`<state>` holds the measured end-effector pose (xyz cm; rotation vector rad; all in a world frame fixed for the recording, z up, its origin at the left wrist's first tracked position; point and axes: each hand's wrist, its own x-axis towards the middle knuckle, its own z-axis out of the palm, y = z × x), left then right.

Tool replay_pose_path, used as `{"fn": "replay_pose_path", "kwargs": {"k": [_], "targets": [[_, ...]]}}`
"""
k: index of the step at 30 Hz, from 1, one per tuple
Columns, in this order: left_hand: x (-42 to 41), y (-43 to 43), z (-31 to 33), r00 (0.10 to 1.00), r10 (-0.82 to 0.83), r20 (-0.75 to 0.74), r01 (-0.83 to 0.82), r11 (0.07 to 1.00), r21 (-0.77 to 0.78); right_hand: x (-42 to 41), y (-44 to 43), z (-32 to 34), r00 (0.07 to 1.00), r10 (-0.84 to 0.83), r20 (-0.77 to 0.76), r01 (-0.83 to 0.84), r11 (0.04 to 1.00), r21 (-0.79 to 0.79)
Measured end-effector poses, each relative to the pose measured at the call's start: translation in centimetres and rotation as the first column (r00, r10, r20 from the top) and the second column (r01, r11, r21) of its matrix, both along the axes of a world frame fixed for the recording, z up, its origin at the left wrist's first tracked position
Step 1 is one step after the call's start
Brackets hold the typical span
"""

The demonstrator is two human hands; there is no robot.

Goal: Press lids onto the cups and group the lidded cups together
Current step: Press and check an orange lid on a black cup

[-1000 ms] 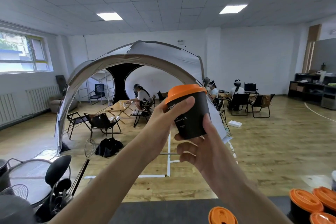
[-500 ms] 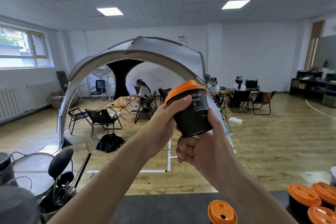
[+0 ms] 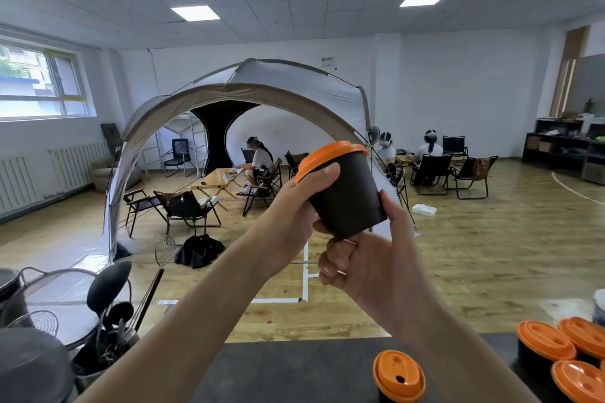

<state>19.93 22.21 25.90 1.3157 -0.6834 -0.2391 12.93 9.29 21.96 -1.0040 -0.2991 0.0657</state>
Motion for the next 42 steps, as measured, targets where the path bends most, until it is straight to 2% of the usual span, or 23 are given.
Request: {"fn": "replay_pose_path", "kwargs": {"k": [6, 11, 16, 19, 22, 27, 32, 35, 38, 42], "targets": [[0.2, -0.2, 0.0, 0.999, 0.023, 0.047, -0.025, 0.999, 0.036, 0.5, 0.0, 0.1, 0.984, -0.172, 0.056, 0.177, 0.980, -0.092], [0.3, -0.1, -0.4, 0.999, 0.008, 0.037, -0.009, 1.000, 0.023, 0.1, -0.3, 0.2, 0.999, -0.043, -0.017, 0.041, 0.995, -0.086], [0.3, -0.2, -0.4, 0.999, 0.004, 0.045, -0.007, 0.999, 0.047, 0.5, -0.1, 0.1, 0.986, -0.164, 0.038, 0.167, 0.978, -0.122], [0.4, -0.2, -0.4, 0.999, -0.053, -0.001, 0.053, 0.998, 0.026, 0.3, -0.1, 0.2, 0.997, -0.081, 0.001, 0.080, 0.991, -0.103], [0.6, 0.0, -0.5, 0.999, -0.044, -0.006, 0.044, 0.999, 0.027, 0.2, -0.1, 0.1, 1.000, -0.014, -0.019, 0.013, 0.997, -0.076], [0.5, 0.2, -0.4, 1.000, -0.005, 0.024, 0.003, 0.997, 0.077, 0.9, 0.1, -0.2, 0.986, -0.160, 0.039, 0.162, 0.984, -0.075], [0.6, 0.4, -0.7, 0.999, -0.046, 0.005, 0.046, 0.999, 0.024, 0.6, -0.1, -0.3, 0.999, -0.030, -0.037, 0.030, 0.999, -0.014], [0.4, 0.4, -0.6, 1.000, -0.018, -0.008, 0.018, 0.998, 0.056, 0.9, -0.1, -0.8, 0.997, -0.074, 0.010, 0.074, 0.997, 0.025], [0.1, 0.3, -0.5, 1.000, -0.004, 0.024, 0.002, 0.996, 0.086, 1.3, -0.4, -1.0, 0.984, -0.167, 0.067, 0.170, 0.984, -0.042], [0.1, 0.2, -1.0, 1.000, -0.017, -0.011, 0.018, 0.994, 0.110, 1.2, -1.2, -1.4, 0.997, -0.079, 0.007, 0.079, 0.994, -0.078]]}}
